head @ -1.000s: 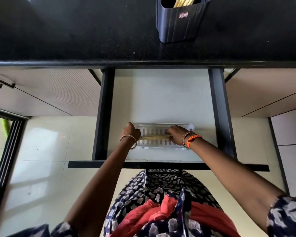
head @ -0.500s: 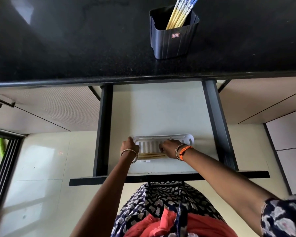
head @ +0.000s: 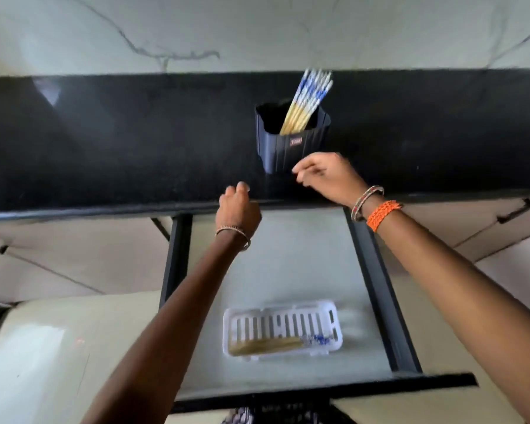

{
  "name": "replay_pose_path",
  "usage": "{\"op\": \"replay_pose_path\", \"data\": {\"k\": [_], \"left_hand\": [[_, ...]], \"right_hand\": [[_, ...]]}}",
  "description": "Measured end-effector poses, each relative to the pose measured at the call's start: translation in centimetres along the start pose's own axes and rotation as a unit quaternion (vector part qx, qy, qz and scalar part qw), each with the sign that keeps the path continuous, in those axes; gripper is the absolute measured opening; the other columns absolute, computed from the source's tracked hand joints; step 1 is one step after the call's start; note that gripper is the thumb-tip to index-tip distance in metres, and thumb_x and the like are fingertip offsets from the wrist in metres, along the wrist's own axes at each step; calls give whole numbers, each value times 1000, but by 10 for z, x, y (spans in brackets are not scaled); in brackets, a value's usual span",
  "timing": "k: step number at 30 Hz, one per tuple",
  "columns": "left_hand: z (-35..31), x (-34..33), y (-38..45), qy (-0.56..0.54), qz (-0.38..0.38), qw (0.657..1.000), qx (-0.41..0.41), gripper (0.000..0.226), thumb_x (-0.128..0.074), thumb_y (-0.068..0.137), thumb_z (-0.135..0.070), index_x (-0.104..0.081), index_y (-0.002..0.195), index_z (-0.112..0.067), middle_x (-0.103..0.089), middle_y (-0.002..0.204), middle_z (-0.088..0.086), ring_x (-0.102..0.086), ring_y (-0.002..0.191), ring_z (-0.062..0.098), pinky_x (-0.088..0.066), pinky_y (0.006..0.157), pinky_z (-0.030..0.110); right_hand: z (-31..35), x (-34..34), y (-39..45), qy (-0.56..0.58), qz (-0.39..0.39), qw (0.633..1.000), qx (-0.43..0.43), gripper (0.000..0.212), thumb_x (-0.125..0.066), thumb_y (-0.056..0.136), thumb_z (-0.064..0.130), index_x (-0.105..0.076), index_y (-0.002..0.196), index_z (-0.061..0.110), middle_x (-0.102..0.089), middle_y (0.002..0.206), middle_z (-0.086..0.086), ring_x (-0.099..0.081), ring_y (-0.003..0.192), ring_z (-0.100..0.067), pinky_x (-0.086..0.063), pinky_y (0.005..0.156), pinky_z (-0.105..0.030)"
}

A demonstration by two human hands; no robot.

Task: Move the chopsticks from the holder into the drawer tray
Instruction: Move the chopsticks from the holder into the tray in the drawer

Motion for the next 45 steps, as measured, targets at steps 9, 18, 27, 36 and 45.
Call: {"op": "replay_pose_path", "data": {"k": [9, 18, 27, 36, 45], "left_hand": [[-128, 42, 128, 43, -50, 981, -183, 48, -48, 86, -16, -39, 132, -9, -46, 134, 16, -37, 129, 33, -42, 101, 47], [-92, -6, 162, -5, 0, 994, -110, 55, -41, 95, -34, -29, 141, -7, -8, 157, 15, -5, 145, 34, -12, 118, 42], [-88, -12, 163, 43, 26, 994, -95, 60, -37, 93, -50, -35, 140, -12, 1, 159, 12, -3, 145, 32, -19, 118, 46], [-86, -15, 166, 38, 21, 996, -83, 55, -40, 92, -51, -43, 134, -16, 1, 159, 8, -13, 144, 31, -28, 113, 50], [-84, -18, 167, 31, 27, 996, -80, 51, -40, 91, -51, -49, 129, -18, 3, 159, 6, -20, 142, 34, -32, 109, 53]], "right_hand": [[-38, 112, 122, 103, -270, 949, -129, 22, -63, 81, 14, -72, 98, 4, -73, 97, -19, -67, 88, -24, -54, 91, -40], [-50, 92, 166, 117, -232, 955, -145, 33, -70, 79, 27, -69, 85, -5, -68, 75, -18, -63, 68, -25, -50, 69, -34], [-50, 81, 184, 109, -165, 969, -151, 12, -68, 83, 22, -63, 75, 14, -63, 80, -2, -56, 79, -17, -40, 63, -22], [-57, 89, 194, 163, -173, 957, -165, 12, -61, 83, 18, -54, 75, 14, -54, 72, 4, -53, 72, -16, -44, 58, -24], [-59, 87, 200, 175, -163, 955, -174, 19, -66, 84, 26, -55, 73, 17, -55, 70, 4, -51, 57, -9, -41, 47, -21]]}}
Point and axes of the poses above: each hand's wrist, its own y-axis towards the middle knuckle, its own x-axis out of the back of the hand, z = x × y, the point moved 9 cm from there along y, towards the middle knuckle
